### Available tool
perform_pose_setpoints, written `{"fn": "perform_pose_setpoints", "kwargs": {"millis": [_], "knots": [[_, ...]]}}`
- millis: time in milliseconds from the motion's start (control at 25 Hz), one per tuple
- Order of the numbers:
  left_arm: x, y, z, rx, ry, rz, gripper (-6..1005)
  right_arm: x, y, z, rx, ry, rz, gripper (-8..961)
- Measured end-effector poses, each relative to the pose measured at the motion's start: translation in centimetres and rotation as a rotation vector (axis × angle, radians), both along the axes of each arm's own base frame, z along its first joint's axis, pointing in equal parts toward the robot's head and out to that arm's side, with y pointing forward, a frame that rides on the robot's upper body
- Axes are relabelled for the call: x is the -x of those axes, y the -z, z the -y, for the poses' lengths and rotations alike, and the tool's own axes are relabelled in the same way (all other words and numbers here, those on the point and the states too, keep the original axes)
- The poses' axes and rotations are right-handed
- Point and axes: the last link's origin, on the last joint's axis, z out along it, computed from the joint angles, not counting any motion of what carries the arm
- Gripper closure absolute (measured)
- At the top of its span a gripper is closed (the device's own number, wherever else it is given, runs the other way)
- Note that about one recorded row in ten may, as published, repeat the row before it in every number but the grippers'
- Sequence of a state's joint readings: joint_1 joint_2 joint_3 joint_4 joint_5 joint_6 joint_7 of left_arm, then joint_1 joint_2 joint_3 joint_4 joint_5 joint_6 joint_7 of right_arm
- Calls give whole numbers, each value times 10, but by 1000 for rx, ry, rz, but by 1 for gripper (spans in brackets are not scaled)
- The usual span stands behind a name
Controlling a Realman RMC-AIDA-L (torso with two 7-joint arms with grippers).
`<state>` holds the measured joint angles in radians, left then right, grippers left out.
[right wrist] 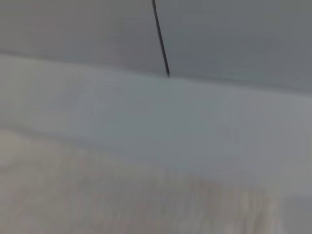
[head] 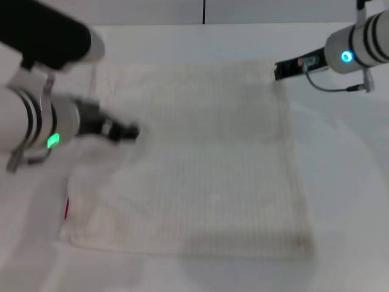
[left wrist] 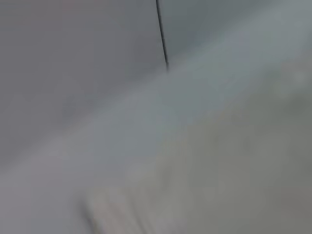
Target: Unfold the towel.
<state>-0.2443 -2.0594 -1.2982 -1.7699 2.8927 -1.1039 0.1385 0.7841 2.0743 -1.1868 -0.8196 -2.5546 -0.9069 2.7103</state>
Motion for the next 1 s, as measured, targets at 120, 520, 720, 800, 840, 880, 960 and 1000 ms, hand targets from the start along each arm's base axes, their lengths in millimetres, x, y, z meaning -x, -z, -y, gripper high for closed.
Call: {"fn": "perform_pose_setpoints", "kwargs": {"millis": [120,520,720,800,840,880,960,1000], "knots": [[-11,-19,-23,-188,260,47,178,13,-11,12,-85,-140,-6,859],[56,-72,-27,-754,445,217,184,42,-11,88,-587,-627,52,854],[109,-73,-12,-876,375,291,187,12,7,124,-821,-694,90,851],[131,-72,-3,-916,342,321,188,-20,12,146,-938,-675,48,850],[142,-70,2,-936,331,332,188,-38,11,158,-997,-668,17,849],[162,-65,13,-958,306,331,188,-56,7,170,-1048,-661,-9,849],[185,-60,26,-995,281,329,188,-93,-10,203,-1151,-671,0,848],[185,-60,26,-995,281,329,188,-93,-10,203,-1151,-671,0,847]]}}
